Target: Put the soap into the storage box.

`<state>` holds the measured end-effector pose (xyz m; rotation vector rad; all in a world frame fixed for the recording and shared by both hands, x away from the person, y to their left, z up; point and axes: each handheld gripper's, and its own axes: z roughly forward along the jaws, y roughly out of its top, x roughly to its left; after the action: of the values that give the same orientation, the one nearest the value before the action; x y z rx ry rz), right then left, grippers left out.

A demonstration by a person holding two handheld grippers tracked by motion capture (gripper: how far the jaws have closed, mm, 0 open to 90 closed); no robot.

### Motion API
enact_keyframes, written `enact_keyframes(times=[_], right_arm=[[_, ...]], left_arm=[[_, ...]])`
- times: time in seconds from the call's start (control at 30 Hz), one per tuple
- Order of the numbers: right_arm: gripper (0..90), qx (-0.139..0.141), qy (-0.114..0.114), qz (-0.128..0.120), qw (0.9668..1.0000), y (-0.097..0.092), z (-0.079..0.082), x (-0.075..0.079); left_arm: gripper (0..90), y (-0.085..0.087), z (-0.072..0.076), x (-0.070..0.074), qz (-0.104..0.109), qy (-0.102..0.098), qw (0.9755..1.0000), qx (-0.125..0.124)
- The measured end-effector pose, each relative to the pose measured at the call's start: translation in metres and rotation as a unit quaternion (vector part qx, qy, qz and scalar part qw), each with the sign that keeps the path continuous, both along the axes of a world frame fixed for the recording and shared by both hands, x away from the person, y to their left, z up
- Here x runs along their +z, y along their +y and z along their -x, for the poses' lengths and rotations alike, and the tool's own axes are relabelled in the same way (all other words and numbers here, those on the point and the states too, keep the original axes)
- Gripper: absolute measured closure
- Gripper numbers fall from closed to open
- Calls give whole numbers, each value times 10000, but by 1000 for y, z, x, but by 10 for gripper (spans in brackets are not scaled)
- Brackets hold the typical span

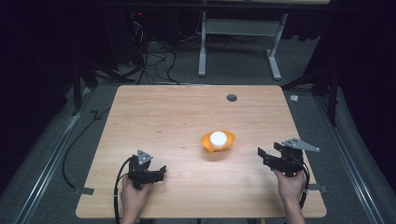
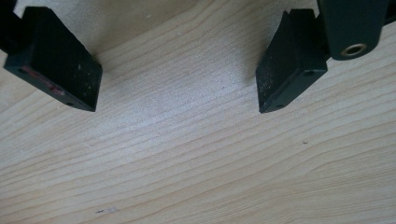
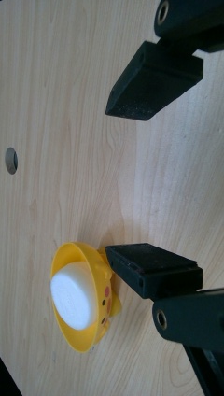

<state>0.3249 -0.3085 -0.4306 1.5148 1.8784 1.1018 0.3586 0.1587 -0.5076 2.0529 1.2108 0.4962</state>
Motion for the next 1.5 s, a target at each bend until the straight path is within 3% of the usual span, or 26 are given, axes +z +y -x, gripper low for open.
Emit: enact_keyframes(times=[1.5], right_arm=[[282, 43, 292, -23, 9996, 6, 12, -31]], left_arm=[[149, 0, 0, 0, 0, -1, 10000, -1]])
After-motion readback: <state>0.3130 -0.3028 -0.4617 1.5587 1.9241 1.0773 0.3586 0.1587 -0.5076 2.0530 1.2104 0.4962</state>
